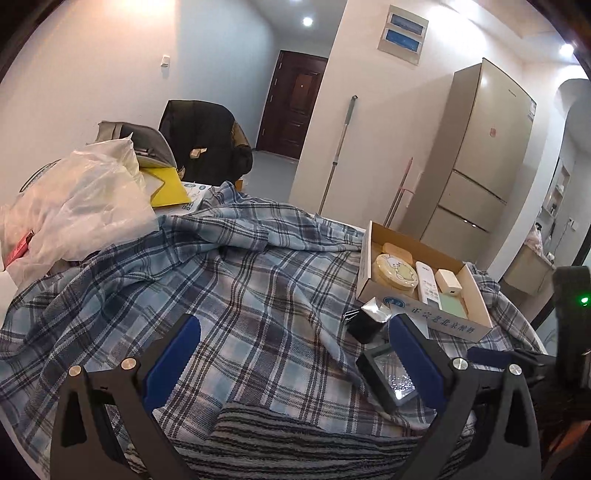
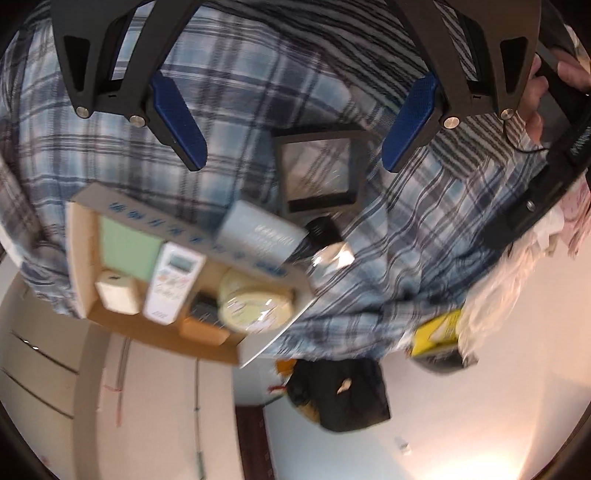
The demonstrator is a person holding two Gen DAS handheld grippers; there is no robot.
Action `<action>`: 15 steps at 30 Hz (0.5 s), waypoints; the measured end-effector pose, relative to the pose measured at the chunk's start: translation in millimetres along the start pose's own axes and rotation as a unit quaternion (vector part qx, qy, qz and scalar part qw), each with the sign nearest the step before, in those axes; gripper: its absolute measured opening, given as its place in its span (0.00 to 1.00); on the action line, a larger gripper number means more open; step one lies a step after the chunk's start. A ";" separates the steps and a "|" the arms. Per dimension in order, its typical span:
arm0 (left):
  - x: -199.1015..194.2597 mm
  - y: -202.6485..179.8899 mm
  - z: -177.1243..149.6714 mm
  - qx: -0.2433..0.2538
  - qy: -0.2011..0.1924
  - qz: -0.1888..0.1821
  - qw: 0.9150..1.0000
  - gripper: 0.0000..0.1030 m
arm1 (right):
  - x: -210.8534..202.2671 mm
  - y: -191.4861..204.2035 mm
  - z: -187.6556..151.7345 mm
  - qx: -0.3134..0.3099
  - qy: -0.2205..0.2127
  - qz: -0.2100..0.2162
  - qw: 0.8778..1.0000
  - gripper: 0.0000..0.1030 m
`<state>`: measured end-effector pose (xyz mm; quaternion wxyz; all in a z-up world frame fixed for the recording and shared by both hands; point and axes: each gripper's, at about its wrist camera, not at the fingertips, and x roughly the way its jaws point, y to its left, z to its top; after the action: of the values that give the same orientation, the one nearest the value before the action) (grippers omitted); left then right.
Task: Organize rigid objects
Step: 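Reach down and grasp the black square frame with the right gripper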
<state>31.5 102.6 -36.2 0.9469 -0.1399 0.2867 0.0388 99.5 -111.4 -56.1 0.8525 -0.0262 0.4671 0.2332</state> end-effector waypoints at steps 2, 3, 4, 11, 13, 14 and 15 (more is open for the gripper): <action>-0.3 -0.5 -0.1 0.006 -0.001 0.009 1.000 1.00 | 10.1 5.2 0.7 -0.005 0.014 -0.002 1.000 0.92; -1.2 -1.1 -0.3 0.008 -0.003 0.013 1.000 1.00 | 14.8 7.4 1.8 -0.007 0.020 -0.004 1.000 0.92; -4.2 0.2 0.2 0.004 -0.010 0.017 1.000 1.00 | 19.0 9.2 2.4 -0.008 0.024 -0.005 1.000 0.92; -3.2 16.8 3.0 -0.042 -0.007 0.011 0.999 1.00 | 36.6 18.3 5.4 -0.020 0.044 -0.019 0.999 0.92; -2.0 18.2 3.0 -0.046 -0.005 0.010 0.999 1.00 | 40.5 20.0 4.3 -0.025 0.049 -0.026 0.998 0.91; -2.3 17.9 2.6 -0.046 -0.006 0.011 0.999 1.00 | 42.3 20.3 4.5 -0.025 0.051 -0.026 0.998 0.88; -3.0 17.5 2.5 -0.046 -0.009 0.014 0.999 1.00 | 44.2 20.7 4.5 -0.025 0.054 -0.025 0.998 0.84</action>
<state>27.6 120.1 -36.8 0.9414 -0.1788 0.2783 0.0660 114.4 -75.3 -85.8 0.8305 -0.0720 0.5058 0.2219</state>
